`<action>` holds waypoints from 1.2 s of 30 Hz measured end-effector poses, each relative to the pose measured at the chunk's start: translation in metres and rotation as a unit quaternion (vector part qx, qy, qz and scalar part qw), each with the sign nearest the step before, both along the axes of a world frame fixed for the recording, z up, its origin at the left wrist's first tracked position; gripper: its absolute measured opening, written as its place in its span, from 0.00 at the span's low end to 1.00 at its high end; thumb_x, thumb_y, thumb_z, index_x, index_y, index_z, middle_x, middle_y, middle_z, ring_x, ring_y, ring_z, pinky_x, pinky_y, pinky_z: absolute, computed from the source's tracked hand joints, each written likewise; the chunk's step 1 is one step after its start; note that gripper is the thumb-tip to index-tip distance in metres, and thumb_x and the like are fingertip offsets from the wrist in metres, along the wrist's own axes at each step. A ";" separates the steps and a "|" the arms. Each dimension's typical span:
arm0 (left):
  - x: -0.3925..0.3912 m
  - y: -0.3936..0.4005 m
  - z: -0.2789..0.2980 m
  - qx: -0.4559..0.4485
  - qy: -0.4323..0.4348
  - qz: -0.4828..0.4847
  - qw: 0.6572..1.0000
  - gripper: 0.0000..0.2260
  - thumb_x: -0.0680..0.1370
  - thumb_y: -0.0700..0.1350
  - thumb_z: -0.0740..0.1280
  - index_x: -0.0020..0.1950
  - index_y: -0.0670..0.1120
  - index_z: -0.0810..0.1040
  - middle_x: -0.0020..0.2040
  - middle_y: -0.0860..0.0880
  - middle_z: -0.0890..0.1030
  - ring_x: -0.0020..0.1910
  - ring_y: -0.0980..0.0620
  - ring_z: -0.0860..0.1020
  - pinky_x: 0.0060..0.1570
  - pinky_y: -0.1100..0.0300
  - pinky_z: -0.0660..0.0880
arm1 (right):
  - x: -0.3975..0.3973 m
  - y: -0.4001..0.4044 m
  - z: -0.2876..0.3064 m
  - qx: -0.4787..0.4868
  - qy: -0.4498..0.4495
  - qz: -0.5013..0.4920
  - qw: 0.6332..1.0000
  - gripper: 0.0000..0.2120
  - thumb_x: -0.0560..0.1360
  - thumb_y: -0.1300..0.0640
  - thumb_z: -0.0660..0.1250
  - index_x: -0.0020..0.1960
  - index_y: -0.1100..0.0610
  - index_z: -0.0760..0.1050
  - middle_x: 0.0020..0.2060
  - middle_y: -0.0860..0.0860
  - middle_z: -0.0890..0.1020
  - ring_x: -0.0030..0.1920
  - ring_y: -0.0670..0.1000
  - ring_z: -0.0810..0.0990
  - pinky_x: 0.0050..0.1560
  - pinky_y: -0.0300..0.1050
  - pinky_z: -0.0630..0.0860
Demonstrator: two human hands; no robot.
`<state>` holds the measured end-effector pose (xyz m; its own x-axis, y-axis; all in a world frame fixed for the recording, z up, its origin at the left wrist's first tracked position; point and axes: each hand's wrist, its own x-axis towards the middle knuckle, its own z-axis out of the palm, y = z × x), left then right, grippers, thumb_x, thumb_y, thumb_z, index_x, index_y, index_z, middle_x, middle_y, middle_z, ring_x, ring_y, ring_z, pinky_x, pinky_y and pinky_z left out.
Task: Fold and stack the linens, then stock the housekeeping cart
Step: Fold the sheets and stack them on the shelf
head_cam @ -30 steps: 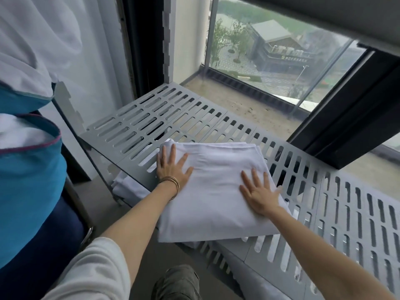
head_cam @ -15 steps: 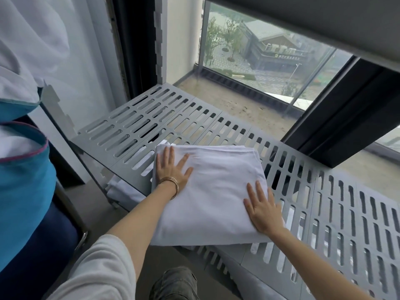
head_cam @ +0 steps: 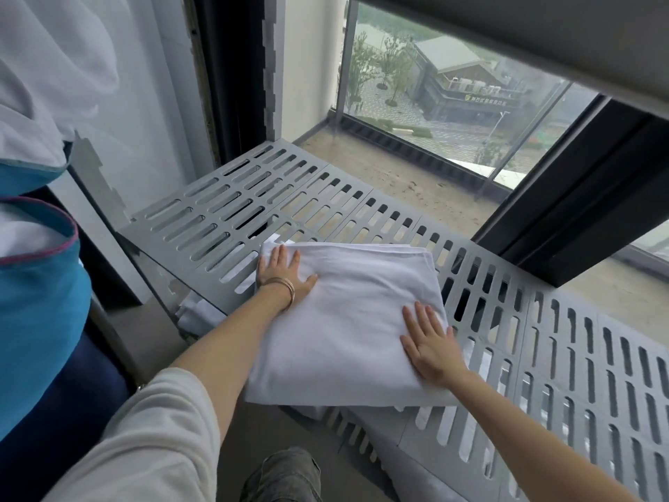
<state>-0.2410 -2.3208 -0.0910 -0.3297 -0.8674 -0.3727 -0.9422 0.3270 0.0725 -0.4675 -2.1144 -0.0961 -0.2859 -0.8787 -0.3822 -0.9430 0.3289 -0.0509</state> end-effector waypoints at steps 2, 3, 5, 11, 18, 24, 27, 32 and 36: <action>0.007 0.007 0.006 -0.004 -0.029 -0.024 0.999 0.31 0.79 0.65 0.45 0.77 0.53 0.42 0.78 0.45 0.41 0.77 0.49 0.40 0.73 0.47 0.39 | 0.005 0.003 0.009 0.018 -0.003 0.005 1.000 0.32 0.79 0.38 0.40 0.76 0.51 0.35 0.75 0.51 0.35 0.76 0.53 0.36 0.72 0.64 0.41; 0.012 0.020 0.007 -0.021 -0.034 -0.031 0.999 0.30 0.79 0.64 0.44 0.78 0.53 0.43 0.78 0.45 0.42 0.77 0.49 0.40 0.73 0.46 0.39 | 0.010 0.009 0.012 0.012 -0.004 0.015 1.000 0.32 0.80 0.38 0.40 0.77 0.53 0.37 0.76 0.52 0.37 0.76 0.53 0.37 0.72 0.63 0.39; 0.022 0.059 0.010 -0.065 -0.024 -0.052 0.996 0.28 0.80 0.61 0.43 0.78 0.53 0.43 0.78 0.46 0.41 0.77 0.48 0.41 0.73 0.45 0.39 | 0.026 0.031 0.015 -0.022 -0.012 0.065 0.998 0.37 0.75 0.33 0.31 0.77 0.53 0.38 0.75 0.52 0.38 0.76 0.54 0.38 0.72 0.60 0.35; 0.034 0.179 -0.001 -0.109 0.086 -0.132 0.982 0.28 0.74 0.64 0.47 0.70 0.59 0.69 0.73 0.47 0.67 0.71 0.37 0.64 0.68 0.39 0.45 | 0.063 0.067 0.005 -0.058 -0.012 0.135 0.989 0.32 0.72 0.29 0.28 0.73 0.39 0.30 0.75 0.48 0.37 0.74 0.58 0.35 0.67 0.67 0.32; 0.029 0.171 -0.014 -0.016 0.053 -0.086 0.995 0.29 0.75 0.70 0.43 0.74 0.66 0.40 0.76 0.54 0.34 0.73 0.43 0.30 0.67 0.39 0.29 | 0.071 0.047 0.009 0.028 0.025 0.142 0.989 0.35 0.72 0.28 0.40 0.70 0.37 0.26 0.73 0.48 0.29 0.73 0.63 0.30 0.61 0.79 0.34; 0.045 0.189 -0.001 -0.077 0.041 -0.133 0.987 0.33 0.77 0.61 0.59 0.77 0.57 0.48 0.78 0.46 0.44 0.76 0.41 0.41 0.72 0.42 0.38 | 0.062 0.059 0.025 0.001 0.069 0.204 0.976 0.45 0.71 0.45 0.69 0.77 0.53 0.46 0.76 0.60 0.51 0.74 0.68 0.53 0.65 0.75 0.56; 0.045 0.212 -0.012 -0.142 0.011 -0.140 0.980 0.41 0.73 0.50 0.68 0.78 0.48 0.46 0.78 0.42 0.49 0.76 0.39 0.46 0.72 0.43 0.43 | 0.046 0.066 0.016 -0.030 0.102 0.221 0.970 0.49 0.55 0.58 0.81 0.70 0.61 0.62 0.63 0.65 0.74 0.60 0.67 0.76 0.53 0.66 0.76; 0.028 0.200 -0.020 -0.192 -0.007 -0.201 0.961 0.44 0.62 0.41 0.69 0.73 0.46 0.50 0.70 0.42 0.60 0.70 0.42 0.60 0.69 0.40 0.53 | 0.045 0.055 0.019 -0.068 0.071 0.221 0.970 0.49 0.42 0.57 0.83 0.62 0.60 0.72 0.50 0.58 0.82 0.45 0.59 0.83 0.32 0.49 0.80; 0.023 0.184 -0.015 -0.234 0.081 -0.248 0.937 0.28 0.65 0.40 0.66 0.65 0.47 0.67 0.59 0.43 0.77 0.58 0.45 0.75 0.60 0.46 0.73 | 0.032 0.040 0.047 -0.087 0.040 0.280 0.955 0.35 0.53 0.56 0.80 0.59 0.59 0.75 0.47 0.54 0.82 0.37 0.56 0.83 0.25 0.48 0.76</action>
<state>-0.2183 -2.1365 -0.1057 -0.7541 -0.6490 0.1006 -0.6557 0.7527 -0.0589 -0.4357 -2.0744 -0.0487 0.2254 -0.9506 -0.2136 -0.9717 -0.2353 0.0218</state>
